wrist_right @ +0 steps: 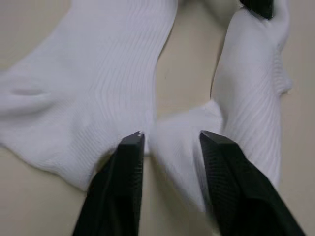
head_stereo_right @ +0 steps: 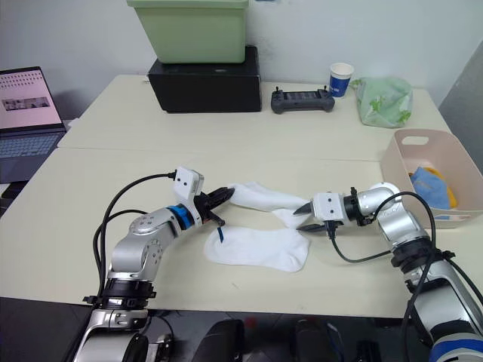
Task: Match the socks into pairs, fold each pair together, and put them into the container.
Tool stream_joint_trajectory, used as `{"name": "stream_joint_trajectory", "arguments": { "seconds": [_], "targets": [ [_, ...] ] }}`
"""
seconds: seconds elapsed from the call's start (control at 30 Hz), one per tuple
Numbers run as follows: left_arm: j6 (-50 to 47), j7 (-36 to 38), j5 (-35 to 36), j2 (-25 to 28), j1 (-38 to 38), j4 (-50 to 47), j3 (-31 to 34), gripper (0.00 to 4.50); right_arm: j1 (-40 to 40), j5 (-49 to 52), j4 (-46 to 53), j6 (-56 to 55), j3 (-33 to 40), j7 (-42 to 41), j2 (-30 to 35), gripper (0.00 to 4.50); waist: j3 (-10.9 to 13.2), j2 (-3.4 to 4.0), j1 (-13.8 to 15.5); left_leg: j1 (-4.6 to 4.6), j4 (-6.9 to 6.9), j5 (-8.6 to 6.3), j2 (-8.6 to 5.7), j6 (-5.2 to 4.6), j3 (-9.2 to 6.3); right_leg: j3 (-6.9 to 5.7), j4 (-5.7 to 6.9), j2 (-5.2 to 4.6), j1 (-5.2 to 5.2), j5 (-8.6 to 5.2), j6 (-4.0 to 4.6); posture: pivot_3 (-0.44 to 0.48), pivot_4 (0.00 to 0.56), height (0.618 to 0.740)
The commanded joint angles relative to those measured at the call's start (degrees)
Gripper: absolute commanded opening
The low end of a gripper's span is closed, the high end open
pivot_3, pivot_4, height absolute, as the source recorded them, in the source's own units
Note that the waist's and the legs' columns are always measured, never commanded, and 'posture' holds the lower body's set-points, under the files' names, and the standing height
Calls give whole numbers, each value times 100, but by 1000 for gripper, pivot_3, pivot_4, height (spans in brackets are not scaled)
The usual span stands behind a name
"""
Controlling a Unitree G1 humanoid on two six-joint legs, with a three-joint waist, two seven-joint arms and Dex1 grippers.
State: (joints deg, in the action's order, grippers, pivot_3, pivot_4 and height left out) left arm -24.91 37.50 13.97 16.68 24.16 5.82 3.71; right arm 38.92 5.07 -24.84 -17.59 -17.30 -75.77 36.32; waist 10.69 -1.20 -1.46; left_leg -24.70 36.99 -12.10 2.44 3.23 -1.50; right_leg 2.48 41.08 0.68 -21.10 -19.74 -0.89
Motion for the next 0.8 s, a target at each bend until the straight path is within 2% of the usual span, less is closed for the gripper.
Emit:
{"name": "stream_joint_trajectory", "arguments": {
  "seconds": [0.03,0.13,0.27,0.33,0.53,0.63,0.77,0.8],
  "targets": [
    [-122,-62,224,110,-178,-604,111,960,-177,598,706,868,618,107,227,3240,0,0,-5,0,0,0,3,0,-1,1,0,0,0,0,0,0,150,740],
    [-247,32,433,460,-195,-793,394,1918,-994,1468,2241,3082,1323,1004,344,4266,0,0,5,-3,-4,0,10,1,-6,-1,-2,4,1,0,0,0,150,740],
    [-284,428,708,772,257,-443,450,3203,-1799,1733,3653,4968,1762,2494,103,4286,-1,2,0,-2,-5,0,17,0,-9,-7,7,11,0,0,1,0,150,740],
    [-130,591,595,847,540,-42,323,3203,-1952,1685,3991,5624,1781,3077,-49,4286,-2,3,-2,-1,-4,-5,11,-8,-3,-5,11,12,0,1,2,0,150,740],
    [872,1501,-337,897,1850,2080,-781,3203,-2143,1498,4507,7014,1607,4597,-837,4286,-2,3,-13,-3,-8,-4,2,-6,9,-5,6,27,-5,1,3,0,150,740],
    [1528,1400,-955,870,2283,3145,-1197,3203,-2164,1465,4626,7351,1531,4986,-1128,4286,-2,3,-29,-8,-11,-5,-4,-8,21,-5,1,28,-17,1,3,0,150,740],
    [1881,1583,-1172,841,2484,3697,-1357,3203,-2172,1546,4795,7612,1552,5175,-1380,4286,-2,3,-47,-10,-12,-9,-8,-15,20,-2,8,28,-28,1,3,0,150,740],
    [1864,1667,-1176,828,2488,3743,-1363,3243,-2151,1552,4809,7622,1566,5222,-1438,4108,-2,3,-43,-11,-12,-9,-4,-15,20,-4,8,28,-27,1,3,0,150,740]
  ]
}}
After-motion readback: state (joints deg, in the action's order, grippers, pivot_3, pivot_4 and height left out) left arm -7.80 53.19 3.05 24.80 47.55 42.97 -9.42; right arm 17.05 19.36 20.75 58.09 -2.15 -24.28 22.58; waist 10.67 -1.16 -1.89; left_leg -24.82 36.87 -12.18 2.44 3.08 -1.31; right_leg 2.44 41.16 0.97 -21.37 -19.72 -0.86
